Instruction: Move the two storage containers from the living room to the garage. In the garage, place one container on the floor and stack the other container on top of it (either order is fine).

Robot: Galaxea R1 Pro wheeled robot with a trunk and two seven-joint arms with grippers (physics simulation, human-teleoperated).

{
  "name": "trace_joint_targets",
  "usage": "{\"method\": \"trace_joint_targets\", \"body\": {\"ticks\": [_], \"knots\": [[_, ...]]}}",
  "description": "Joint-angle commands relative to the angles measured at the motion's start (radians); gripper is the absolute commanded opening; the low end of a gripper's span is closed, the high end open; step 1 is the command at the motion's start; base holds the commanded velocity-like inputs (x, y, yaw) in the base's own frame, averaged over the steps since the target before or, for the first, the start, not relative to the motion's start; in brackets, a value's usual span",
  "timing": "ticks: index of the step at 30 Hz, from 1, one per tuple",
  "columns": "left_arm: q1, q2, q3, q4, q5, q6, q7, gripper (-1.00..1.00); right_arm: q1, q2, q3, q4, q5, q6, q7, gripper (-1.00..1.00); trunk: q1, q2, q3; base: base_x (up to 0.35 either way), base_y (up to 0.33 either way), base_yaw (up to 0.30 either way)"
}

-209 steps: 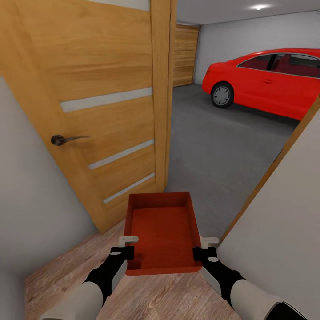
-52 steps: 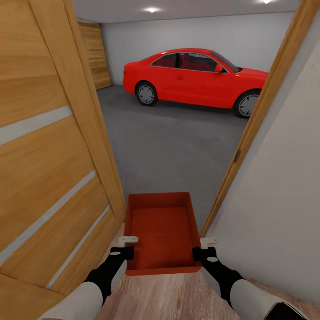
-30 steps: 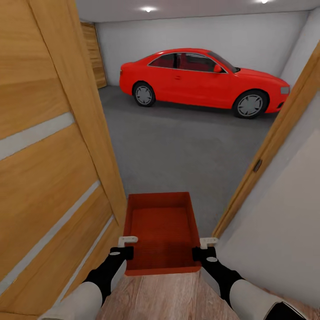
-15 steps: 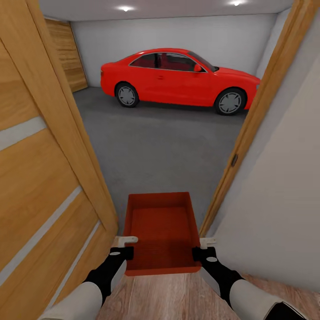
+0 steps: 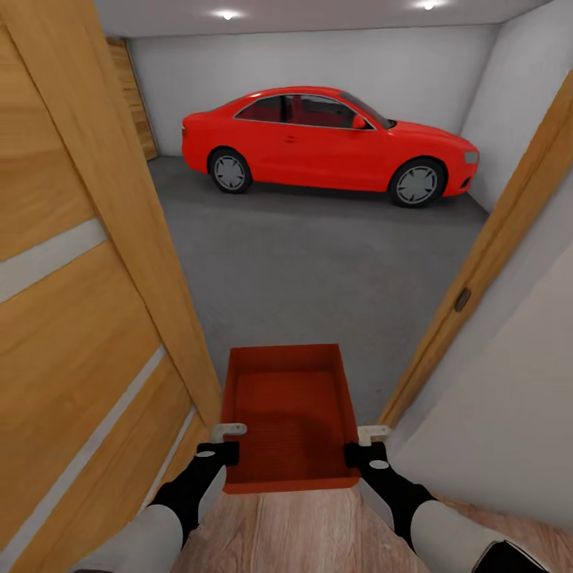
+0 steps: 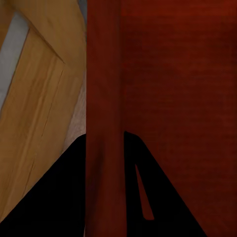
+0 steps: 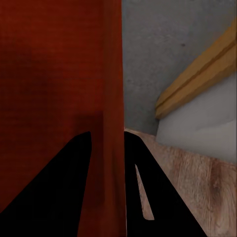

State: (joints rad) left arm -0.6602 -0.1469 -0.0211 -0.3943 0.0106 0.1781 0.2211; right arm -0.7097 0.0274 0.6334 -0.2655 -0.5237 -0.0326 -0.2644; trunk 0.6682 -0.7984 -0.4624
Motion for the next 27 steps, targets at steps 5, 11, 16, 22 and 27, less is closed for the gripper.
{"method": "trace_joint_targets", "body": {"ticks": [5, 11, 16, 22, 27], "knots": [[0.001, 0.015, -0.005, 0.002, 0.007, 0.008, 0.009, -1.0, -0.002, -0.053, -0.084, -0.004, 0.013, -0.004, -0.004, -1.0, 0.0, -0.001, -0.001, 0.058, 0.071, -0.141], [0.001, 0.015, -0.005, 0.002, 0.008, 0.008, 0.009, -1.0, -0.002, -0.053, -0.085, -0.004, 0.013, -0.004, -0.004, -1.0, 0.0, -0.001, -0.001, 0.006, 0.007, -0.255], [0.001, 0.014, -0.005, 0.002, 0.008, 0.008, 0.009, -1.0, -0.002, -0.053, -0.085, -0.004, 0.013, -0.004, -0.004, -1.0, 0.0, -0.001, -0.001, 0.0, 0.0, -0.26], [0.001, 0.015, -0.005, 0.002, 0.007, 0.008, 0.009, -1.0, -0.002, -0.053, -0.084, -0.004, 0.013, -0.003, -0.004, -1.0, 0.0, -0.001, -0.001, 0.0, 0.009, -0.133], [0.001, 0.014, -0.005, 0.002, 0.008, 0.008, 0.009, -1.0, -0.002, -0.053, -0.084, -0.004, 0.013, -0.004, -0.004, -1.0, 0.0, -0.001, -0.001, 0.053, 0.214, -0.012]]}}
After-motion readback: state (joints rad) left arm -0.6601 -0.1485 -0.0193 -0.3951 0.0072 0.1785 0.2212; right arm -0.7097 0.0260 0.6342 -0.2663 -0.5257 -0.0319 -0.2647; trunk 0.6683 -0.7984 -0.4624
